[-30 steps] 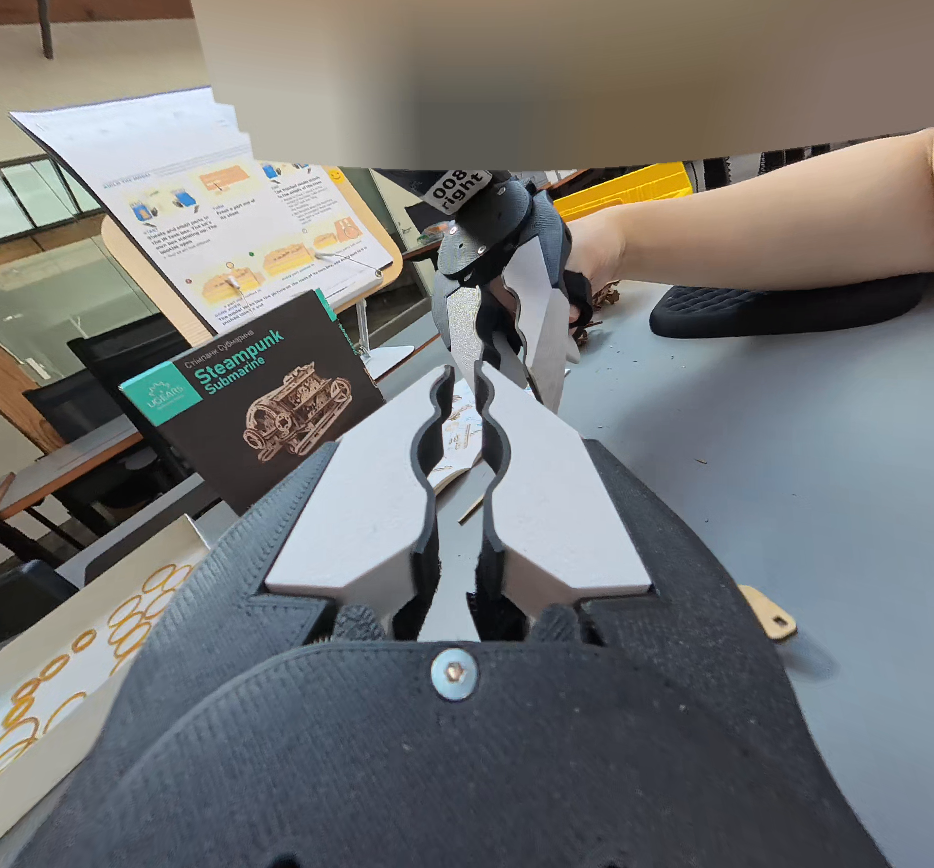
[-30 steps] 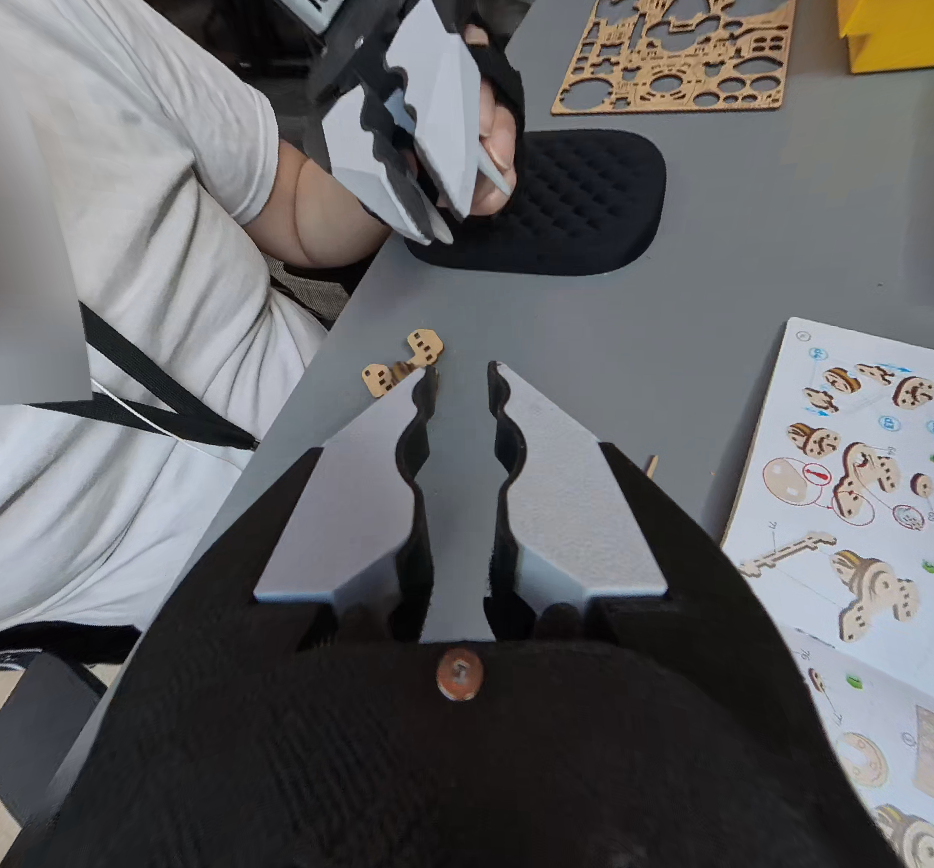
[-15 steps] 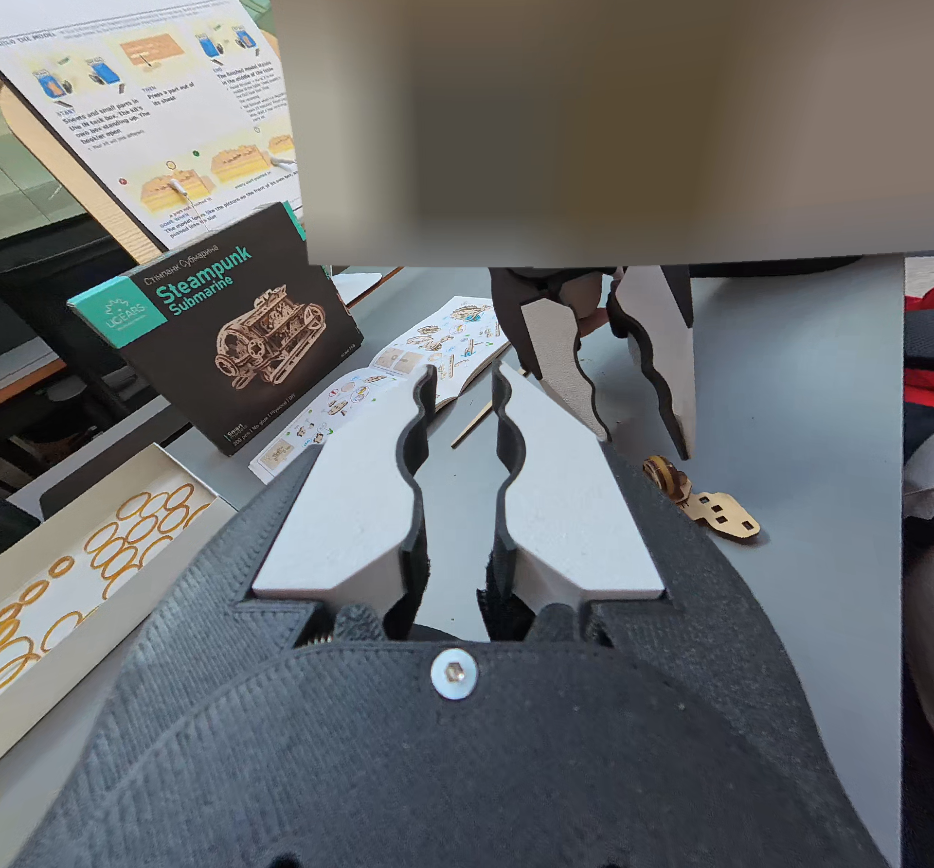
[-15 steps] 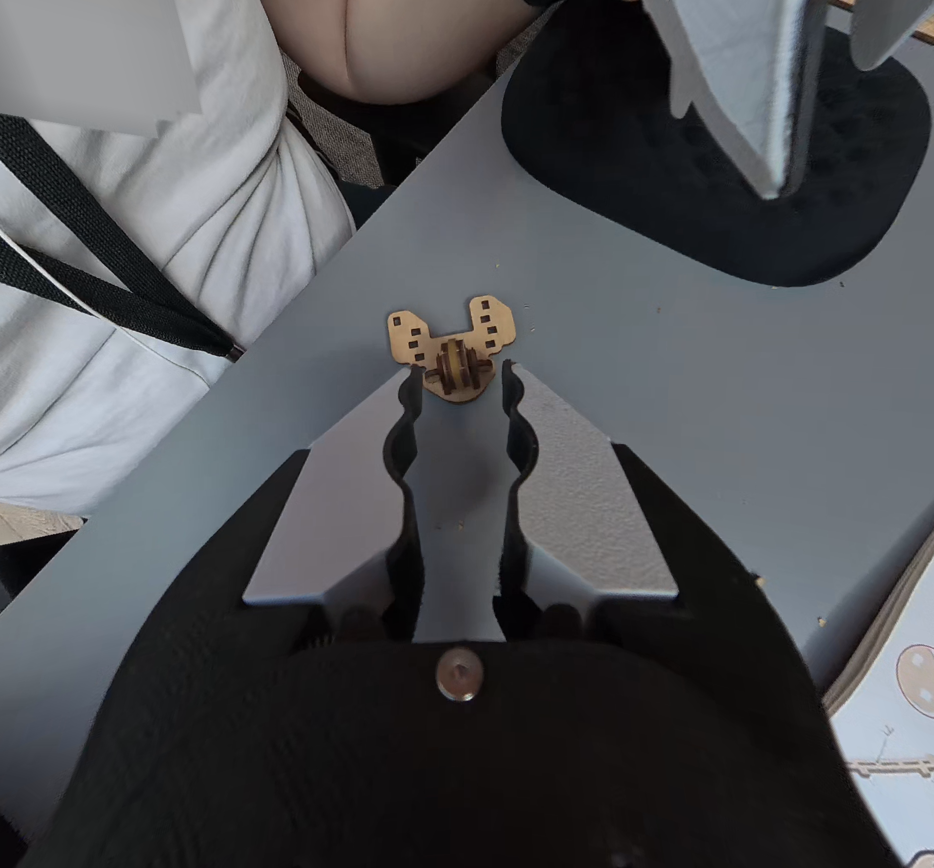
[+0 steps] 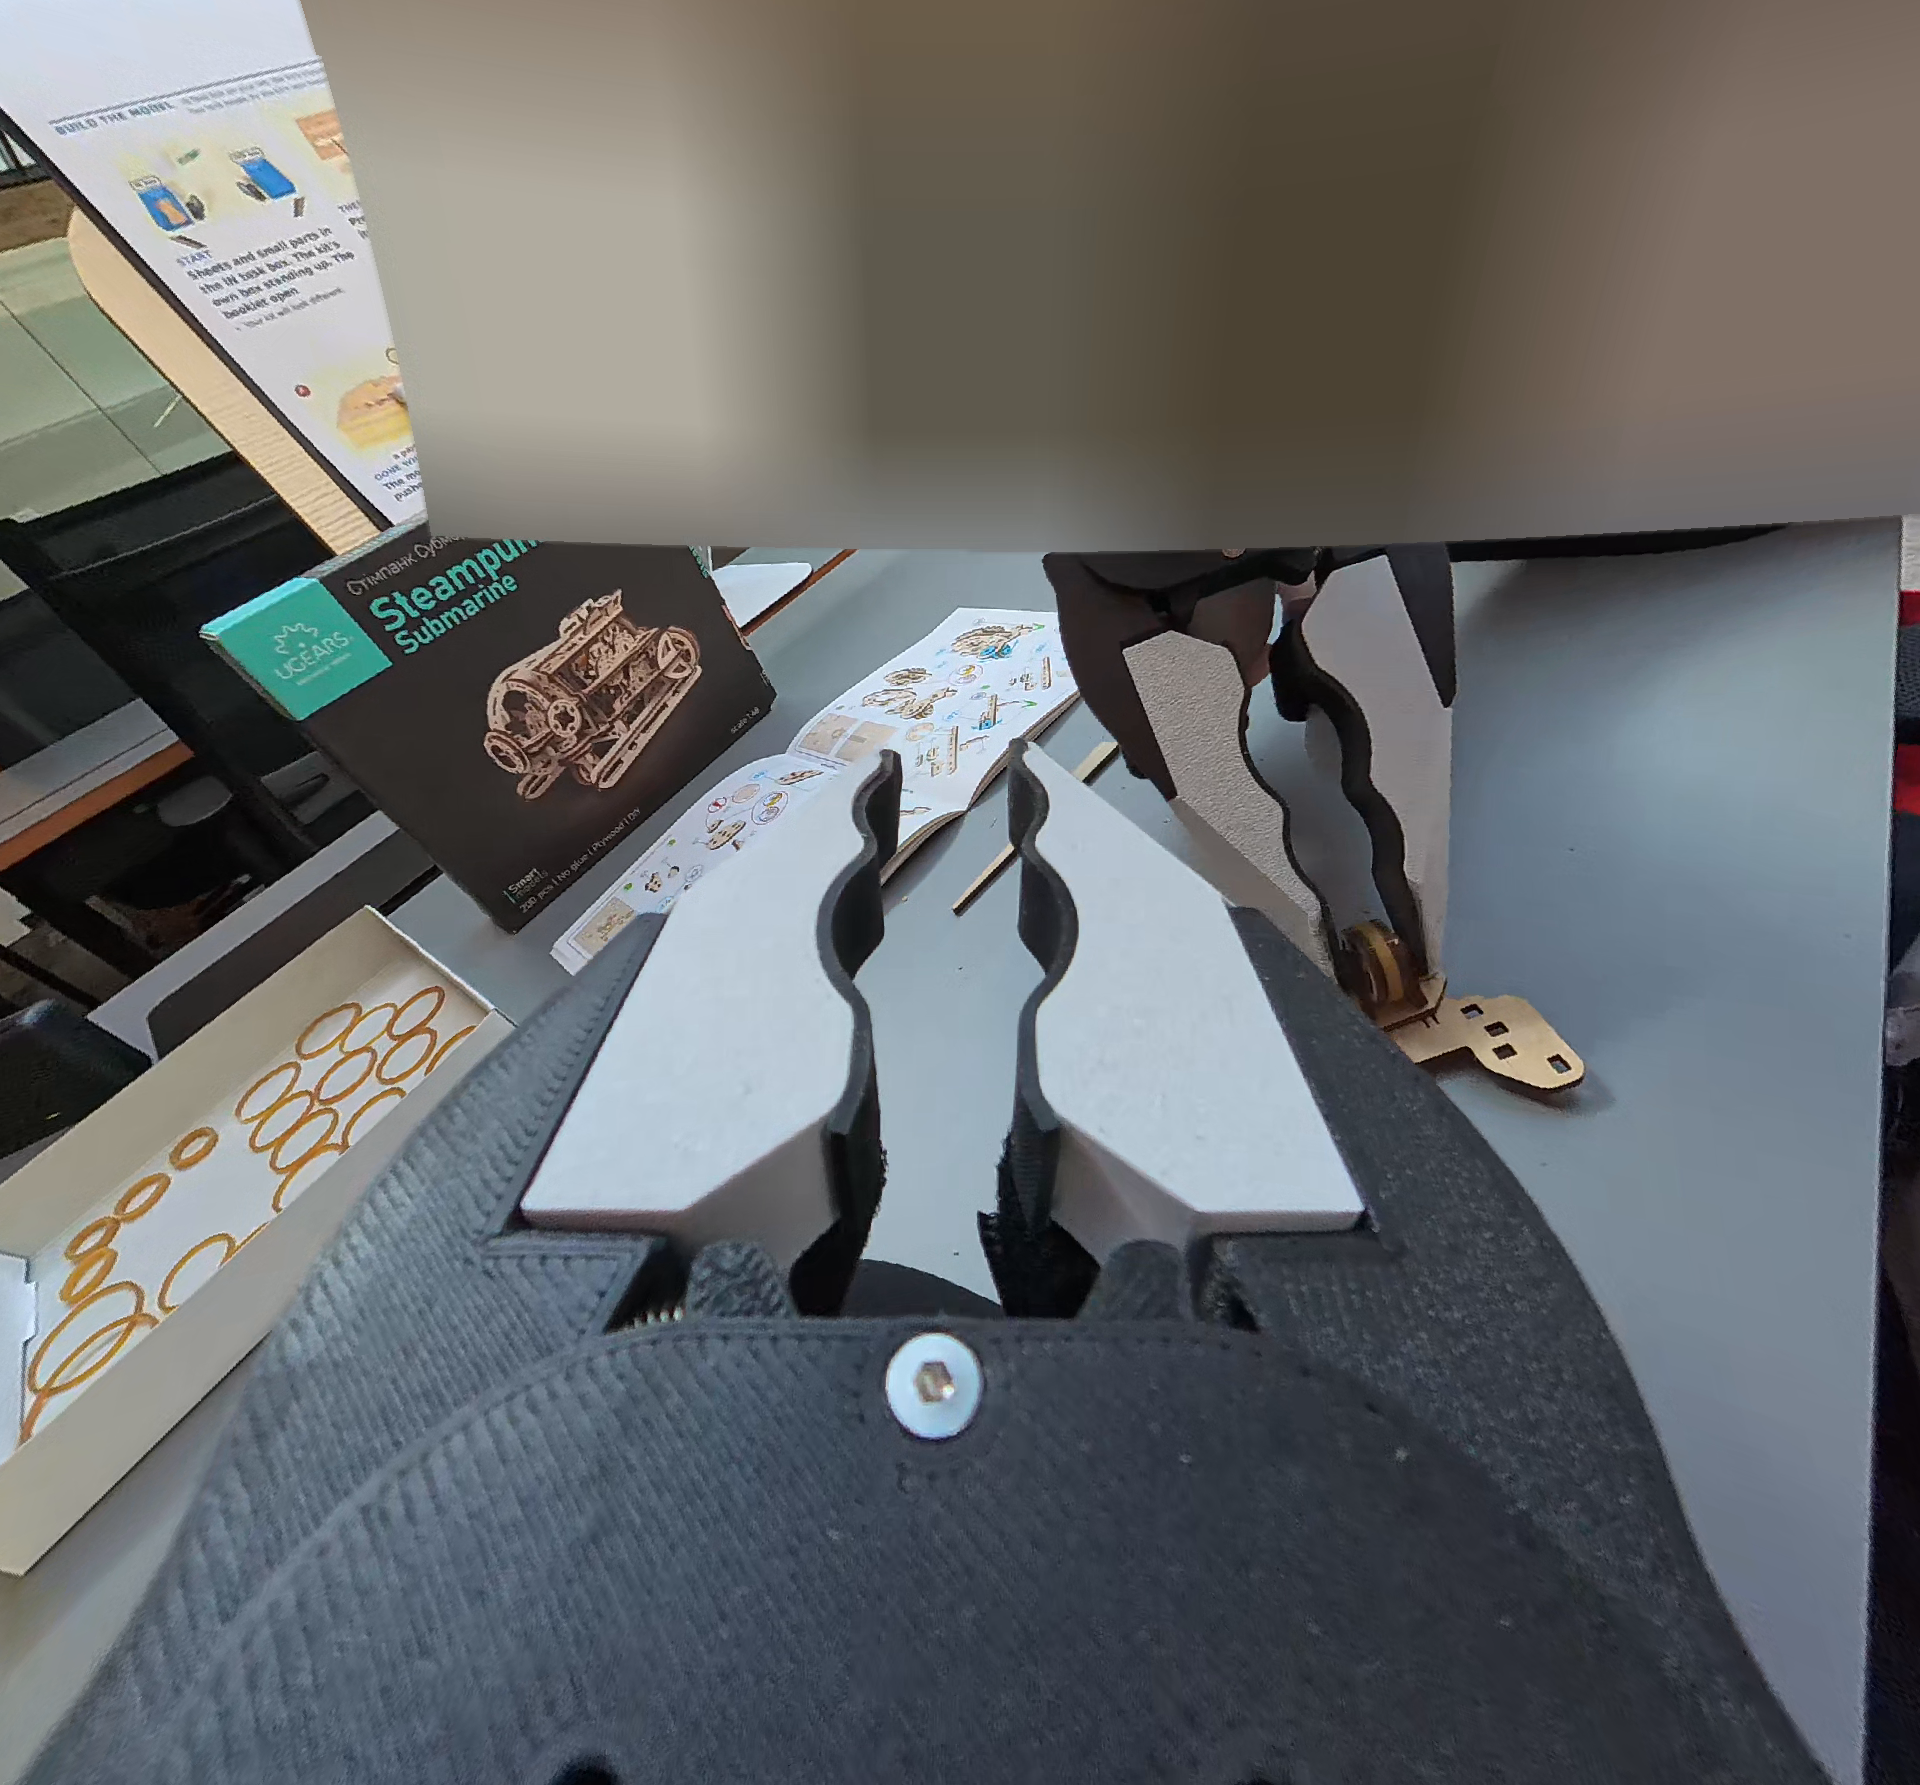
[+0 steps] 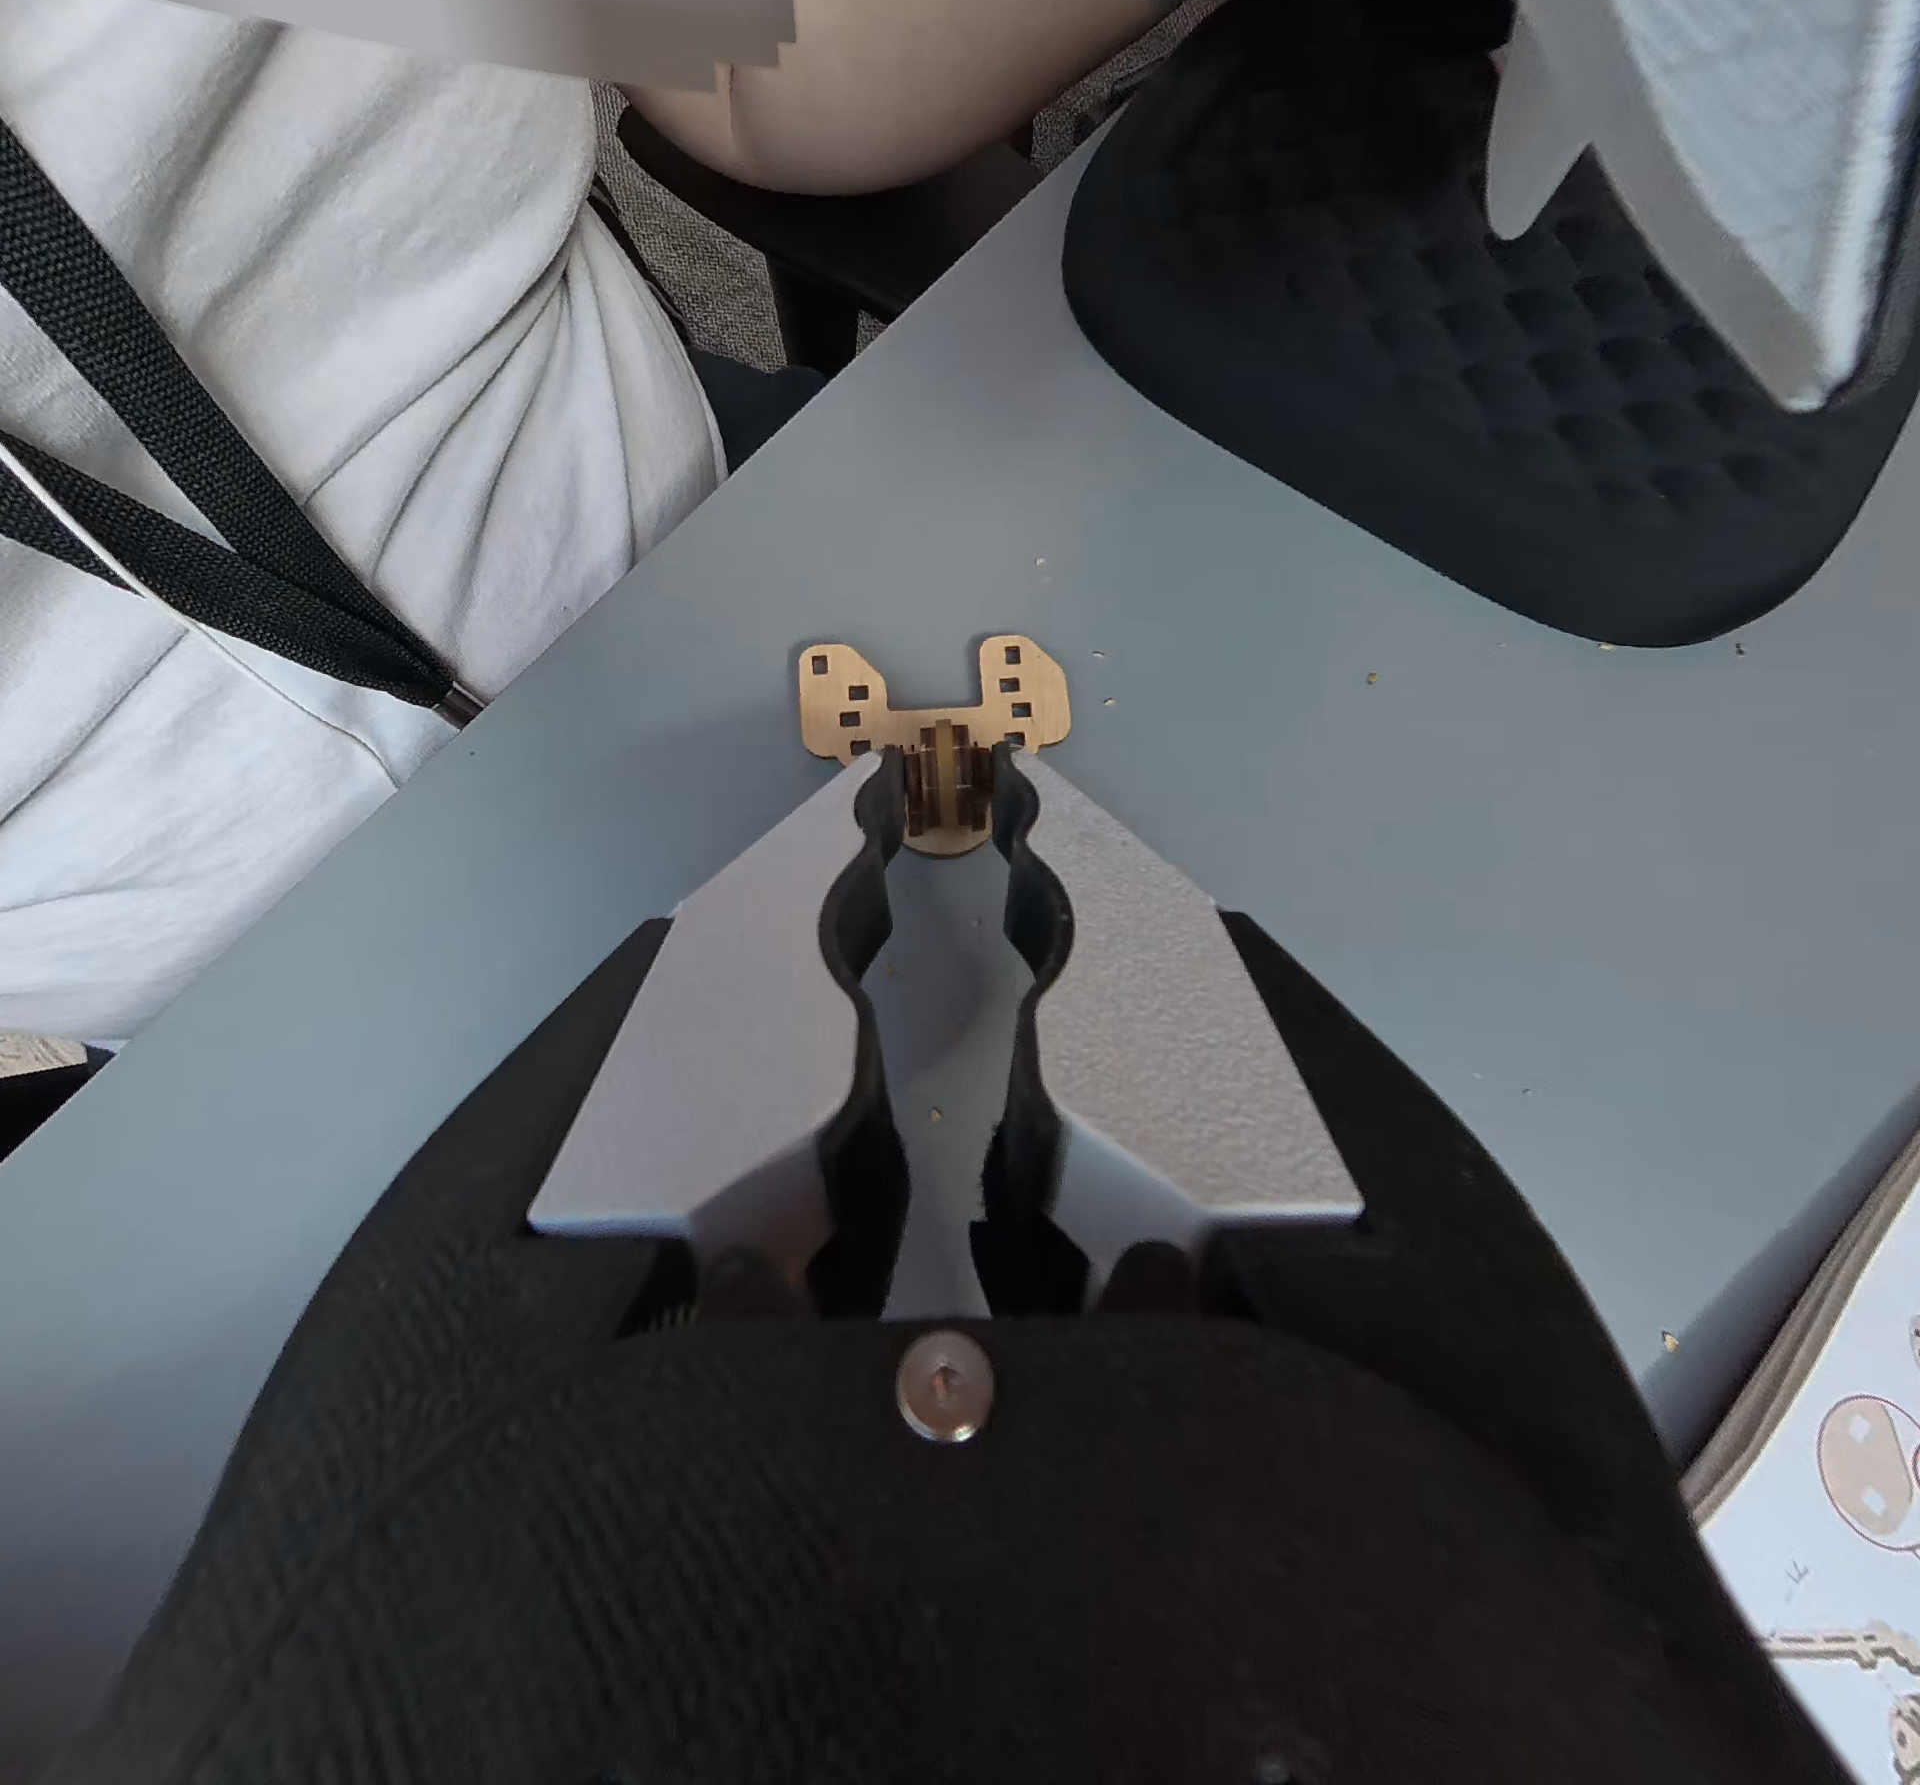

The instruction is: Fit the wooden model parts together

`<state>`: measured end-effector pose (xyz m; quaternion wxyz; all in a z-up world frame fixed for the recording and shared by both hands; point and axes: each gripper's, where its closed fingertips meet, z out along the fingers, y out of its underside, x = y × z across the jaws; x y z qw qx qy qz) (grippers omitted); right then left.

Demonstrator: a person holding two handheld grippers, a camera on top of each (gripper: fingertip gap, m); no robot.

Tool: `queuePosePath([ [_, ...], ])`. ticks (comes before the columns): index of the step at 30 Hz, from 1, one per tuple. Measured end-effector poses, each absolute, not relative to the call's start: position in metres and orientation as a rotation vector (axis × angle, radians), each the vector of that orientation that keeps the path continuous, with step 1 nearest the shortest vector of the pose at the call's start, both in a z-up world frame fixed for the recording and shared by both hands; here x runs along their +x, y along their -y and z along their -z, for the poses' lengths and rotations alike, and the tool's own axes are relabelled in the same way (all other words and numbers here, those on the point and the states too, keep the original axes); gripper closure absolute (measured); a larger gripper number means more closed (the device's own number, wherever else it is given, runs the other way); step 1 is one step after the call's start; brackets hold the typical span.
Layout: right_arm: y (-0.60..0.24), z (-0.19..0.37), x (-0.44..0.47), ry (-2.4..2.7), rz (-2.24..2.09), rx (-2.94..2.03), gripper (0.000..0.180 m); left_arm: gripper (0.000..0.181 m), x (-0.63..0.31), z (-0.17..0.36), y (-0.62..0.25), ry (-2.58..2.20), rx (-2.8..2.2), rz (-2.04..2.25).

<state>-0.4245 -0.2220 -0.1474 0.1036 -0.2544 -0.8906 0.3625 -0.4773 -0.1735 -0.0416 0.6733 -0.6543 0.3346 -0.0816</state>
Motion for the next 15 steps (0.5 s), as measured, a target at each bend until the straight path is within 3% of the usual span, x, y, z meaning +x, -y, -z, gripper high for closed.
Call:
queuePosePath([
  [7,0.223,0.143,-0.425,2.612,-0.963,-0.66,0.164,0.163,-0.479,0.042,0.174,-0.746,-1.471,0.204],
  [15,0.213,0.09,-0.436,2.339,-0.746,-0.49,0.164,0.156,-0.471,0.048,0.18,-0.767,-1.47,0.372],
])
